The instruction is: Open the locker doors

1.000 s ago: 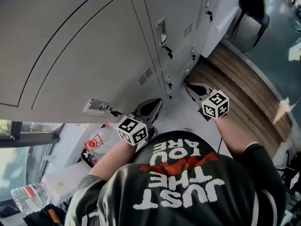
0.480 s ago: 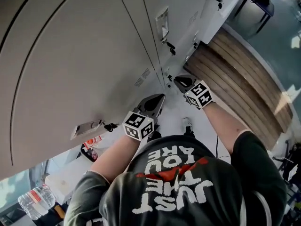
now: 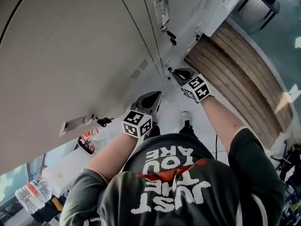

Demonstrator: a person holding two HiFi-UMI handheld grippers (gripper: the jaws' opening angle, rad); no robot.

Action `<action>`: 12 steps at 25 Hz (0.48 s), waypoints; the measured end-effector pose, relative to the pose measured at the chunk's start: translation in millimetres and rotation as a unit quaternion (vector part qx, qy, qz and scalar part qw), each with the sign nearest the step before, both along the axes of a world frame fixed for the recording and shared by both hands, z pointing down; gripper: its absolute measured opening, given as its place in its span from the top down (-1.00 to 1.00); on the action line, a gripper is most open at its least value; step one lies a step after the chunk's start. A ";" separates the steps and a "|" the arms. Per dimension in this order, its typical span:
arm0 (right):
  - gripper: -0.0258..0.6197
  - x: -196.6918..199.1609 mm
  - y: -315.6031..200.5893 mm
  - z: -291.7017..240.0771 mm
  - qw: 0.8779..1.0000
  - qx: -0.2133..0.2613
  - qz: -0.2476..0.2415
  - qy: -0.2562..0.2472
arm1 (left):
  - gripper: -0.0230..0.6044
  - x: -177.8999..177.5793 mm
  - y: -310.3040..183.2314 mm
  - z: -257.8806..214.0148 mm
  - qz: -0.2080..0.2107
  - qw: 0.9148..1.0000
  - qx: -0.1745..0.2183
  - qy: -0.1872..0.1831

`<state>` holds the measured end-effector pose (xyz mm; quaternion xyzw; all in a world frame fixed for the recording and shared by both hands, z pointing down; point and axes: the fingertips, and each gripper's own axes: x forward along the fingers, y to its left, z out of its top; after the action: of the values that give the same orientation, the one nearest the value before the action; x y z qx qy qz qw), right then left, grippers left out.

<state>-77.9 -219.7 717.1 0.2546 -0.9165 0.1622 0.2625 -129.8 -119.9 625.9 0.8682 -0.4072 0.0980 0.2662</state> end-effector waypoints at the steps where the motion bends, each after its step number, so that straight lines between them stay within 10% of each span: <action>1: 0.80 0.4 0.2 0.8 1.000 0.001 -0.002 0.002 | 0.93 0.0 1.4 -0.2 -0.002 1.000 0.000 0.001; 12: 0.50 -24.3 -15.5 27.1 0.998 -0.004 -0.046 0.033 | 0.93 -9.4 12.6 0.9 -0.034 0.999 0.001 0.004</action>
<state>-102.2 -235.2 744.2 0.2162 -0.9174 0.1457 0.3006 -139.3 -107.2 626.8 0.8543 -0.4357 0.0846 0.2704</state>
